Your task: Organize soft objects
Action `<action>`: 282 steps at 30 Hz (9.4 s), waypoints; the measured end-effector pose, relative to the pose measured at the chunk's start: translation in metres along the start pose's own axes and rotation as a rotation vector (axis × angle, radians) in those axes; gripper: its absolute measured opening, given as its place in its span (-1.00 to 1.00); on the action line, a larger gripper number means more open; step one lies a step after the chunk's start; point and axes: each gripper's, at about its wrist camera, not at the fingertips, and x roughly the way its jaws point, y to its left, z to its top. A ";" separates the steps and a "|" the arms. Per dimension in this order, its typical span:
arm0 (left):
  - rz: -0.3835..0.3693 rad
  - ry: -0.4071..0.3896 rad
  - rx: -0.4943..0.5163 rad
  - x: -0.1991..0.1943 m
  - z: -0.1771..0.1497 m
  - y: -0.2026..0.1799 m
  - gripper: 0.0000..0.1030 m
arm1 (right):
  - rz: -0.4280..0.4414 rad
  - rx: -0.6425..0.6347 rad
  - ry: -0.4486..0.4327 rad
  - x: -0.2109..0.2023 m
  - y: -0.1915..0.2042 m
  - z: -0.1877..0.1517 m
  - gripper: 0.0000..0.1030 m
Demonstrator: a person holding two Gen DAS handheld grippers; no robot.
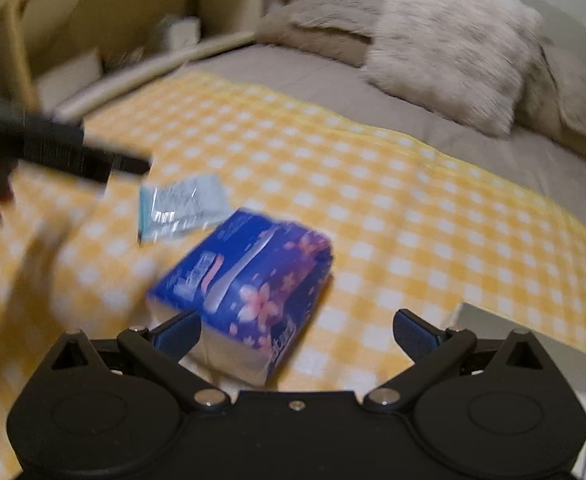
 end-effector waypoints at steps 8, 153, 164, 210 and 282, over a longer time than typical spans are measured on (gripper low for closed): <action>-0.075 0.123 0.328 0.047 -0.004 -0.015 1.00 | 0.121 0.308 -0.012 0.020 -0.019 0.018 1.00; -0.343 0.016 -0.053 -0.117 0.018 -0.224 1.00 | -0.224 0.497 -0.139 -0.214 -0.193 -0.080 0.88; -0.328 -0.122 0.003 -0.181 0.012 -0.214 1.00 | -0.276 0.452 -0.230 -0.265 -0.170 -0.087 1.00; -0.231 -0.281 0.060 -0.282 -0.116 -0.188 1.00 | -0.361 0.266 -0.403 -0.340 -0.051 -0.193 1.00; -0.228 -0.284 0.049 -0.289 -0.128 -0.182 1.00 | -0.367 0.232 -0.399 -0.334 -0.041 -0.200 1.00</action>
